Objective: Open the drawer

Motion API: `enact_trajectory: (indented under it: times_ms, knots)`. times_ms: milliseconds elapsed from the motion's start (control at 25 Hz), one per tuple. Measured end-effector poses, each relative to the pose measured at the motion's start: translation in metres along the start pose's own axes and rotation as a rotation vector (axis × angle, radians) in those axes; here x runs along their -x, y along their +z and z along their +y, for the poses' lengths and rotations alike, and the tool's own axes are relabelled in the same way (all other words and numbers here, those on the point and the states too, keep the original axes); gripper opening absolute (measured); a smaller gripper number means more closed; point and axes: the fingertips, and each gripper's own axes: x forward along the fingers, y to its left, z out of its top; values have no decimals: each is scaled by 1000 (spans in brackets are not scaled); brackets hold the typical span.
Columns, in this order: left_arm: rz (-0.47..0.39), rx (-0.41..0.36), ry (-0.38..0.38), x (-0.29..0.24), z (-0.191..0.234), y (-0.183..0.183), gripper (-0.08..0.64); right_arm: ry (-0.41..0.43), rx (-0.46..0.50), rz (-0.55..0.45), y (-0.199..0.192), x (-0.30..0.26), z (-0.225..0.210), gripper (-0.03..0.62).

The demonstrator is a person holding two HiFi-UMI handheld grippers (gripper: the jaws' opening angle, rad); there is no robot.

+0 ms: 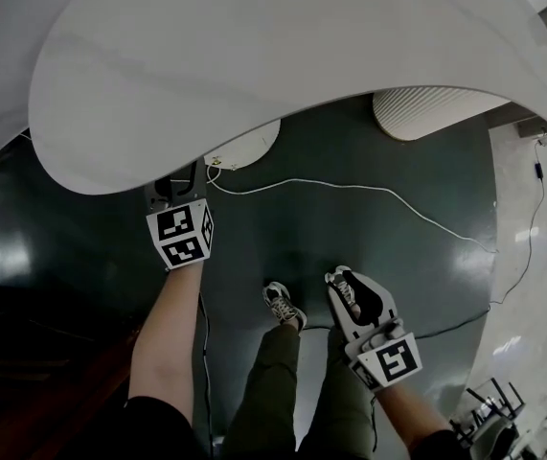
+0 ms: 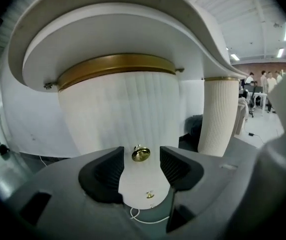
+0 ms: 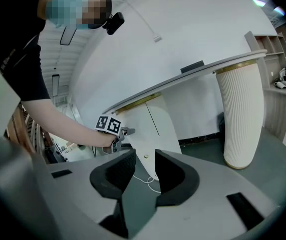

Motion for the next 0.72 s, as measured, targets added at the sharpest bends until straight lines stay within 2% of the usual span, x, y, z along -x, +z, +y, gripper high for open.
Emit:
enact_trajectory:
  times_ms: [120,320,720]
  knots:
    - [3,38,33,-3,3,1,214,-7,-10,-3,2,1,-4,114]
    - [15,65,78,-5,2,-1,112,-6,-3,-6,10,-2,-14,114]
    - [37,143,91,1,4,-2,103,17,25,-10,29,-9,-16,112]
